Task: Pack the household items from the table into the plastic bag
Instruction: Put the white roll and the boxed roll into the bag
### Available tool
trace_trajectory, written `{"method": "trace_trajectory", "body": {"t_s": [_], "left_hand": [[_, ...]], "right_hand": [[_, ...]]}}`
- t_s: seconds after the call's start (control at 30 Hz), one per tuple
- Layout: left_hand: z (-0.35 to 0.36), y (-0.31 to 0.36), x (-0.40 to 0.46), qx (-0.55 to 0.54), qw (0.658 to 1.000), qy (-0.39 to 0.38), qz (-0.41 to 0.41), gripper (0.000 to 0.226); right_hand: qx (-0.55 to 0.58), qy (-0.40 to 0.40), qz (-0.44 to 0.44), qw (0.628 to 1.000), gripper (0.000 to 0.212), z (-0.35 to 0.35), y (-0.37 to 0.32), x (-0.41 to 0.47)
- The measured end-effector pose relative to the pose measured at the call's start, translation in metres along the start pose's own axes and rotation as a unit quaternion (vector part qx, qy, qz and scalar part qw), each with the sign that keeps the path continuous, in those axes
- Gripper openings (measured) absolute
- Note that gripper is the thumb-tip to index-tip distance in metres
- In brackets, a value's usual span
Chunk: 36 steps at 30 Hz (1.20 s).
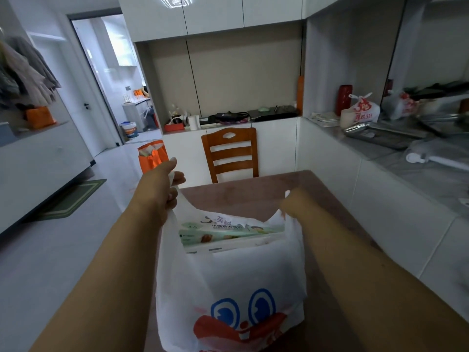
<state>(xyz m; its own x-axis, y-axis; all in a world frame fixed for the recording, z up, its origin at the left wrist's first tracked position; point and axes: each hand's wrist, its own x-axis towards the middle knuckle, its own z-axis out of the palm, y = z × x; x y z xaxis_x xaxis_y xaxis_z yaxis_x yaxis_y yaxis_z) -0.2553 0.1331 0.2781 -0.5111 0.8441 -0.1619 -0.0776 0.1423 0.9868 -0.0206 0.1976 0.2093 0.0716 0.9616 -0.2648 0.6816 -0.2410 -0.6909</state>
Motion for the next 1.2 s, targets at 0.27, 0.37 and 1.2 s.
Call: {"method": "trace_trajectory", "body": {"t_s": [0.27, 0.37, 1.2], "left_hand": [[-0.002, 0.026, 0.009, -0.064, 0.998, -0.025, 0.018, 0.045], [0.000, 0.052, 0.007, -0.096, 0.993, -0.049, 0.052, 0.036], [0.029, -0.027, 0.020, 0.052, 0.998, -0.025, -0.022, 0.027]], "right_hand": [[0.411, 0.062, -0.111, 0.903, 0.063, -0.054, -0.049, -0.018], [0.451, 0.063, -0.182, 0.871, 0.058, -0.076, -0.056, -0.043], [0.192, 0.121, -0.107, 0.968, 0.056, -0.050, -0.005, -0.005]]}}
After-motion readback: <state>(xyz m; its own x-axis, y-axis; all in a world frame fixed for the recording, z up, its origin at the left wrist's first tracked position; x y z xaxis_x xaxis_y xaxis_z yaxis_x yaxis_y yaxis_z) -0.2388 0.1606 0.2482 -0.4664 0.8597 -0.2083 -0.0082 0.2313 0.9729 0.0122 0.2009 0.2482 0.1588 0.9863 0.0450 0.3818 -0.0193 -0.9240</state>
